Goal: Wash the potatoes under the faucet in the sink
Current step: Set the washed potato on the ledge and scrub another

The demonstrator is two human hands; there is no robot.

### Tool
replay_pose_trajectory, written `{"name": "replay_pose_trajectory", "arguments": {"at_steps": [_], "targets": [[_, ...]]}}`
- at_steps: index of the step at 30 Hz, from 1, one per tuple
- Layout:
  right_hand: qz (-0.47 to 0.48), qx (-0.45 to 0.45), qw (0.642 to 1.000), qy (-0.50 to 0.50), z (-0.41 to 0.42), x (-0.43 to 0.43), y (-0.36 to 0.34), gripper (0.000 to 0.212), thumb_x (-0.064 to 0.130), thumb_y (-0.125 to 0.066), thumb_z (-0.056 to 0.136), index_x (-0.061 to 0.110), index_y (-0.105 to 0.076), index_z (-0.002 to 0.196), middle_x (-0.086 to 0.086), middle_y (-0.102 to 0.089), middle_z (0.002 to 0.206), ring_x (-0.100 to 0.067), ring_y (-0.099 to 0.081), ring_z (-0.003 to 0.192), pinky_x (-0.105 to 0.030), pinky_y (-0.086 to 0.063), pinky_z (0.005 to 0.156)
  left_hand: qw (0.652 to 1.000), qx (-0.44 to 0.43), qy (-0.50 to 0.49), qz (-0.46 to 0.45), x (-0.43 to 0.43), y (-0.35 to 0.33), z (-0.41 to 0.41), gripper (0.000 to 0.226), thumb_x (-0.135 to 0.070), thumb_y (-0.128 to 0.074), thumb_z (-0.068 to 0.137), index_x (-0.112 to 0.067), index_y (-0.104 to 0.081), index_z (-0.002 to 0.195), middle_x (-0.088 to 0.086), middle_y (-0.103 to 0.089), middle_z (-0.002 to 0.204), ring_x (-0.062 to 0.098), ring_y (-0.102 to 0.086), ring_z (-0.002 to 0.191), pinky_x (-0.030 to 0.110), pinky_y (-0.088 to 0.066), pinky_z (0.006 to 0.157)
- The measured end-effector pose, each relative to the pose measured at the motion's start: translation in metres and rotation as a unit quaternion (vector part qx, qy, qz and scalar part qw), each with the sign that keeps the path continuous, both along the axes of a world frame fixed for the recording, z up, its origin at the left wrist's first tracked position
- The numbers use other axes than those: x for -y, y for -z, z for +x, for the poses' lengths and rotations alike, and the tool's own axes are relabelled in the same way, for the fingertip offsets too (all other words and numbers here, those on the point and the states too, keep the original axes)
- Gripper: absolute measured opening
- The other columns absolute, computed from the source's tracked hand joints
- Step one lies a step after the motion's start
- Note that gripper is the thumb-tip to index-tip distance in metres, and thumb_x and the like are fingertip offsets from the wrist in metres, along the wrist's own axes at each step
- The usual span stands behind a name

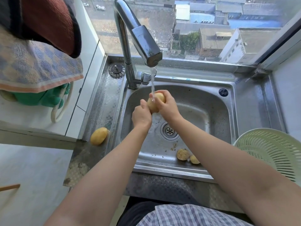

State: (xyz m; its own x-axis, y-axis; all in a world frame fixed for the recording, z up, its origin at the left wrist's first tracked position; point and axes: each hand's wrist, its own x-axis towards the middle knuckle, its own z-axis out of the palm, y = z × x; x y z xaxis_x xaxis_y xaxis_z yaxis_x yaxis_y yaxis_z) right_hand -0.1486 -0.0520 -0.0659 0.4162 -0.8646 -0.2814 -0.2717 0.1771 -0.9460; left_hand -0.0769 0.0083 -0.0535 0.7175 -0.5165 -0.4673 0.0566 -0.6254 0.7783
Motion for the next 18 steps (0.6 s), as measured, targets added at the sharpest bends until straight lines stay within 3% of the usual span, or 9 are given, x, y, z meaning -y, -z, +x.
{"name": "replay_pose_trajectory", "arguments": {"at_steps": [3, 5, 7, 10, 13, 16, 18], "targets": [[0.086, -0.038, 0.989, 0.111, -0.006, 0.008, 0.004, 0.047, 0.056, -0.056, 0.088, 0.014, -0.054, 0.108, -0.009, -0.062, 0.104, -0.022, -0.061, 0.085, -0.042, -0.057, 0.079, 0.989, 0.099, 0.107, 0.000, -0.001, 0.000, -0.004, 0.032, -0.030, -0.040, 0.100, -0.009, -0.060, 0.084, 0.013, -0.067, 0.091, 0.030, -0.059, 0.085, 0.033, -0.040, 0.068], [0.140, -0.056, 0.979, 0.136, -0.011, 0.009, 0.004, 0.052, 0.060, -0.050, 0.090, 0.011, -0.054, 0.108, -0.011, -0.064, 0.097, -0.020, -0.060, 0.067, -0.031, -0.051, 0.058, 0.993, 0.037, 0.097, -0.049, 0.003, 0.001, -0.006, 0.024, -0.039, -0.045, 0.098, -0.018, -0.057, 0.095, 0.003, -0.065, 0.099, 0.025, -0.061, 0.096, 0.036, -0.047, 0.080], [0.200, -0.074, 0.971, 0.113, -0.013, 0.007, 0.001, 0.056, 0.060, -0.042, 0.093, 0.008, -0.057, 0.106, -0.010, -0.064, 0.083, -0.016, -0.057, 0.053, -0.025, -0.043, 0.046, 0.989, -0.095, 0.081, -0.079, 0.009, -0.003, -0.008, 0.038, -0.050, -0.038, 0.098, -0.022, -0.058, 0.114, 0.002, -0.061, 0.114, 0.022, -0.056, 0.107, 0.040, -0.046, 0.088], [0.281, -0.068, 0.956, 0.056, -0.006, -0.003, -0.012, 0.055, 0.058, -0.034, 0.097, 0.011, -0.061, 0.098, -0.008, -0.062, 0.069, -0.016, -0.055, 0.049, -0.021, -0.041, 0.042, 0.966, -0.236, 0.051, -0.088, 0.013, -0.012, -0.009, 0.046, -0.056, -0.038, 0.096, -0.024, -0.062, 0.119, 0.002, -0.064, 0.111, 0.020, -0.060, 0.096, 0.032, -0.047, 0.074], [0.329, -0.050, 0.943, -0.002, 0.004, -0.010, -0.024, 0.059, 0.059, -0.026, 0.098, 0.010, -0.059, 0.095, -0.011, -0.061, 0.067, -0.017, -0.055, 0.048, -0.020, -0.046, 0.042, 0.949, -0.288, -0.018, -0.129, 0.007, -0.007, 0.005, 0.048, -0.061, -0.043, 0.091, -0.025, -0.069, 0.110, 0.010, -0.069, 0.112, 0.028, -0.066, 0.098, 0.038, -0.056, 0.081], [0.321, -0.072, 0.941, -0.083, 0.011, -0.012, -0.028, 0.068, 0.062, -0.022, 0.097, 0.005, -0.058, 0.090, -0.010, -0.059, 0.062, -0.015, -0.053, 0.044, -0.020, -0.045, 0.042, 0.939, -0.288, -0.063, -0.177, -0.004, -0.001, 0.018, 0.055, -0.068, -0.056, 0.076, -0.024, -0.068, 0.107, 0.015, -0.068, 0.112, 0.029, -0.065, 0.091, 0.041, -0.054, 0.077], [0.298, -0.085, 0.945, -0.105, 0.017, -0.012, -0.029, 0.073, 0.062, -0.017, 0.098, 0.003, -0.058, 0.087, -0.009, -0.058, 0.059, -0.014, -0.051, 0.042, -0.018, -0.043, 0.040, 0.945, -0.261, -0.069, -0.186, -0.008, 0.002, 0.022, 0.059, -0.065, -0.066, 0.067, -0.020, -0.064, 0.106, 0.015, -0.064, 0.107, 0.028, -0.060, 0.087, 0.035, -0.052, 0.067]]}}
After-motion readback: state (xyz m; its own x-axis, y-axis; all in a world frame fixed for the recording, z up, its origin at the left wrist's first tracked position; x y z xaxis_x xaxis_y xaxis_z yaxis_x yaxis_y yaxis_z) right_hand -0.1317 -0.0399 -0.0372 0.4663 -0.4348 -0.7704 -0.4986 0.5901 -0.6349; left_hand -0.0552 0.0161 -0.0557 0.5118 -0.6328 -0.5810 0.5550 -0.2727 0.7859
